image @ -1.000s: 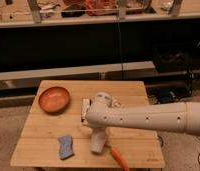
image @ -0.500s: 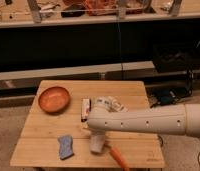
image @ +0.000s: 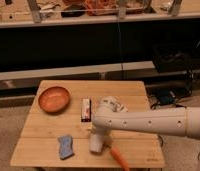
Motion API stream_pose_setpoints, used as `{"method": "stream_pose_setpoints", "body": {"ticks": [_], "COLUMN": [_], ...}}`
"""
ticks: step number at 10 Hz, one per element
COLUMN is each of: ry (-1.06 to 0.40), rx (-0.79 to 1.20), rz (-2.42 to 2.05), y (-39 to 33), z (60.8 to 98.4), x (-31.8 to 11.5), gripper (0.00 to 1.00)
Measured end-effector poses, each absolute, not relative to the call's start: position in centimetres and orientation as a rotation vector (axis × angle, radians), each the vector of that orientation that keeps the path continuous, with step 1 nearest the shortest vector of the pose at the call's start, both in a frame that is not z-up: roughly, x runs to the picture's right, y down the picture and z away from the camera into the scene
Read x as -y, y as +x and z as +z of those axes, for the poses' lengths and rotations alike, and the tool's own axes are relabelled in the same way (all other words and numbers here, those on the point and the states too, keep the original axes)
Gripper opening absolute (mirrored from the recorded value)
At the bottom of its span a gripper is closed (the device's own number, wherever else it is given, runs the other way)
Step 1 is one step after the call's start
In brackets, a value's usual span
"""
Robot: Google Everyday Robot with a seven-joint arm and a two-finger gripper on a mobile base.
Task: Pick up the ceramic cup
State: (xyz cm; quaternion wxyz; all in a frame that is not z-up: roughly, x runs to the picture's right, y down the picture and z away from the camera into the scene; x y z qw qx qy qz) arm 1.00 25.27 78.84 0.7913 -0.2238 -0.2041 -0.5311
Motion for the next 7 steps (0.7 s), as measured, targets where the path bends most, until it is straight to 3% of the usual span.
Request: {"method": "stream_pose_setpoints", "body": {"ticks": [2, 3, 7], "ry": [-0.479, -0.474, -0.479], "rx": [0.436, 0.426, 0.413], "rz": [-1.141, -1.150, -1.194], "y": [1.0, 1.0, -0.5], "z": [79.0, 79.1, 79.2], "x": [-25.0, -24.8, -24.4], "gripper": [0.80, 0.73, 0.34]}}
